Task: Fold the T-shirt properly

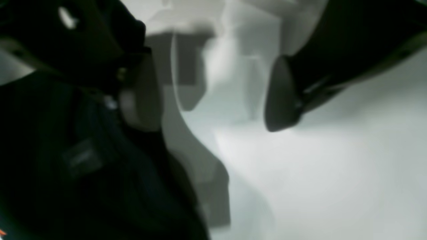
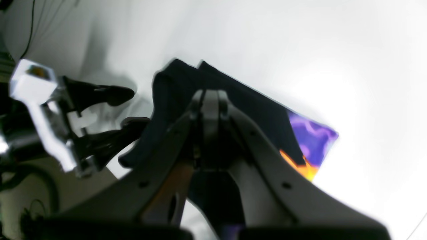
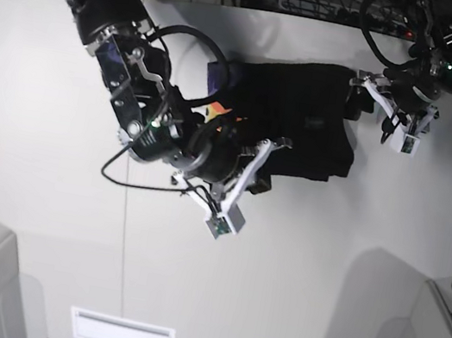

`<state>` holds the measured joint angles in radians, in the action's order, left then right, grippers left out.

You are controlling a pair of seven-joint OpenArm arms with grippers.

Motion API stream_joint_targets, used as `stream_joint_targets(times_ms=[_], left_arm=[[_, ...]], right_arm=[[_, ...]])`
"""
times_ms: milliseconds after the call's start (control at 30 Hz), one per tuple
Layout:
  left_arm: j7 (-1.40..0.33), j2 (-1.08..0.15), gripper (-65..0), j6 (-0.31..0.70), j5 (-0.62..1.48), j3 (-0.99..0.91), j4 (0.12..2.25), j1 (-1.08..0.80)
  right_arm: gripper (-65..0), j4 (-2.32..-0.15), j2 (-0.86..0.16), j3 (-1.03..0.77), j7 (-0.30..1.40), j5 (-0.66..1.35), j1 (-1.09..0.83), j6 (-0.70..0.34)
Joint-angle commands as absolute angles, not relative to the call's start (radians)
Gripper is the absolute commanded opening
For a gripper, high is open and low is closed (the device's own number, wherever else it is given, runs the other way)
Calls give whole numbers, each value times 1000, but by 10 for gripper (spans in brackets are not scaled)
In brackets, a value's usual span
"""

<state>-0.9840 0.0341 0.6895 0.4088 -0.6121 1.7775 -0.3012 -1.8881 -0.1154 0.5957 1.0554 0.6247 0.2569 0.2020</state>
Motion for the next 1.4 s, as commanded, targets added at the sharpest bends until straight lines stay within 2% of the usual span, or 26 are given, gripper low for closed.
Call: stream_joint_targets(times_ms=[0, 233, 400, 533, 700, 767, 900, 1067, 1367], left_arm=[[-966, 39, -145, 698, 427, -613, 1771, -286], [-966, 47, -150, 698, 466, -530, 1618, -211], [-966, 42, -176, 698, 532, -495, 1550, -177], [-967, 39, -194, 698, 533, -486, 1600, -193], [-972, -35, -194, 698, 535, -541, 1692, -249], [-1035, -50, -191, 698, 539, -588, 1705, -248], [-1142, -50, -183, 698, 704, -697, 1698, -231], [-1147, -47, -183, 698, 928, -661, 1696, -232], [-1141, -44, -189, 680, 961, -501, 1503, -162]], right_arm=[[-650, -1911, -128, 567, 1036, 639, 246, 197], [-650, -1911, -225, 507, 943, 639, 134, 191], [-650, -1911, -234, 504, 943, 634, 99, 191], [-650, -1911, -251, 479, 944, 634, 76, 189], [-650, -1913, -252, 484, 946, 634, 73, 189], [-650, -1914, -249, 486, 946, 636, 74, 189], [-650, -1914, -240, 487, 946, 638, 79, 189], [-650, -1911, -223, 489, 951, 638, 79, 189], [-650, -1911, -223, 489, 952, 638, 71, 189]])
